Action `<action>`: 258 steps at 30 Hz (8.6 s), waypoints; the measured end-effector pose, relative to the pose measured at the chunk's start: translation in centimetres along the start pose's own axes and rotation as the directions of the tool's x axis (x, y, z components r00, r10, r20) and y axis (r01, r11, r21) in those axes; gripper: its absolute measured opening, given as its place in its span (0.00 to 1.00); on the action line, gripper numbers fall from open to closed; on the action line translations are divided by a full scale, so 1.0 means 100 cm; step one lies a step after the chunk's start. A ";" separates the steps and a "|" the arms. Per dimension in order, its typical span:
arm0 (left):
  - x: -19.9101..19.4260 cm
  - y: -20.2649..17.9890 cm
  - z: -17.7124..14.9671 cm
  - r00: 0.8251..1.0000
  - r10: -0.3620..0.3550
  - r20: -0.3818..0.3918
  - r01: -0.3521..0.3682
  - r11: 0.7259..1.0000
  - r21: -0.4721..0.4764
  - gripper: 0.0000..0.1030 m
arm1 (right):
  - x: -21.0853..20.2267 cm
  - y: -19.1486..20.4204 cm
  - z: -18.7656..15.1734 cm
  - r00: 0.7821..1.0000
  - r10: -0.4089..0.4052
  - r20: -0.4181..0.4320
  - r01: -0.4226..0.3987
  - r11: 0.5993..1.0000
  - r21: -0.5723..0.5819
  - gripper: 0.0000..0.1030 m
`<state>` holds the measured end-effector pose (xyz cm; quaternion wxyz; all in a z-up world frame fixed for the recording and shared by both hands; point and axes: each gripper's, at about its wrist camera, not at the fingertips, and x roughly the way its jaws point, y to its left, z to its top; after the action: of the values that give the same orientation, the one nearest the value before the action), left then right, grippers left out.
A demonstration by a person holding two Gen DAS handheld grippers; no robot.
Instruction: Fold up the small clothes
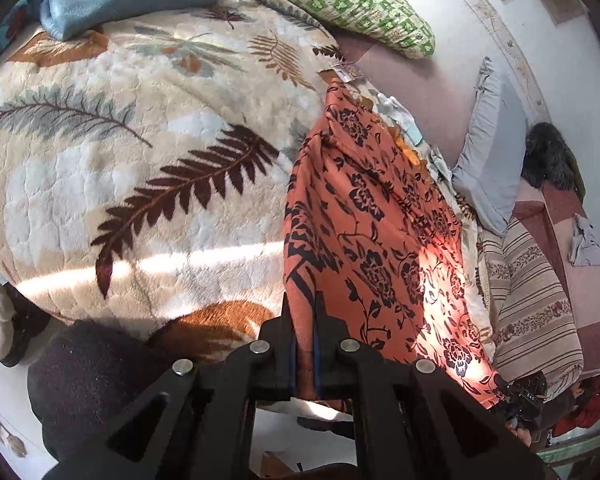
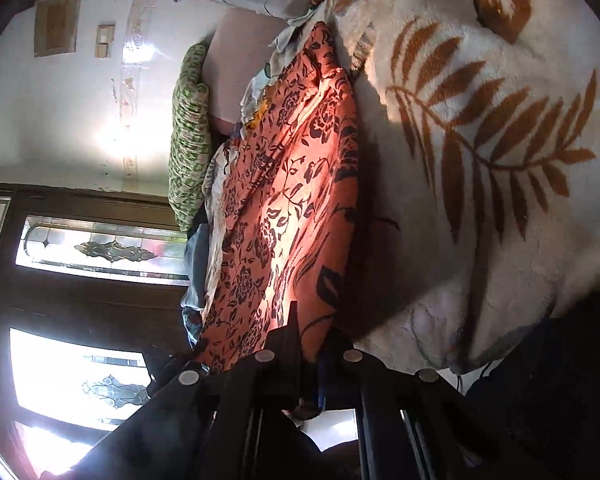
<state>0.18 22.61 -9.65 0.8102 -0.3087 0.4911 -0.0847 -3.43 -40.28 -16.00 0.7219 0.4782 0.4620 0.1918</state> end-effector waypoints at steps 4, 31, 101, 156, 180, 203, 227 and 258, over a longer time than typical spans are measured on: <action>-0.004 -0.028 0.041 0.998 -0.060 0.021 0.059 0.998 0.030 0.06 | -0.008 0.020 0.023 0.995 0.083 0.058 -0.083 0.997 -0.001 0.05; 0.180 -0.052 0.270 0.998 0.059 0.029 -0.059 0.998 -0.007 0.85 | 0.101 -0.004 0.282 0.957 -0.192 0.216 0.174 0.980 0.099 0.81; 0.127 -0.095 0.013 0.993 0.104 -0.064 -0.074 0.929 0.363 0.64 | 0.282 0.150 0.193 0.980 -0.180 -0.090 0.156 0.962 -0.223 0.70; 0.101 -0.099 -0.005 0.959 0.269 0.090 -0.282 0.880 0.383 0.77 | 0.069 0.031 0.062 0.777 -0.625 0.071 0.610 0.722 -0.325 0.59; 0.133 -0.106 -0.021 0.925 0.371 0.078 -0.361 0.799 0.481 0.79 | 0.040 0.046 0.073 0.813 -0.573 0.104 0.575 0.759 -0.305 0.70; 0.104 -0.141 -0.006 0.961 0.211 0.178 -0.268 0.864 0.426 0.79 | 0.064 0.017 0.039 0.742 -0.670 0.035 0.649 0.703 -0.292 0.10; 0.164 -0.113 -0.008 0.907 0.415 0.069 -0.398 0.793 0.462 0.85 | 0.102 0.060 0.113 0.849 -0.518 0.101 0.527 0.820 -0.224 0.39; 0.148 -0.119 -0.008 0.931 0.347 0.111 -0.356 0.806 0.473 0.86 | 0.136 0.048 0.176 0.692 -0.695 0.196 0.710 0.607 -0.356 0.30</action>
<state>8.94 6.28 -13.99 0.8675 -0.0002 0.4948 -0.0507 19.08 -37.28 -16.32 0.8297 0.1017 0.5483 -0.0244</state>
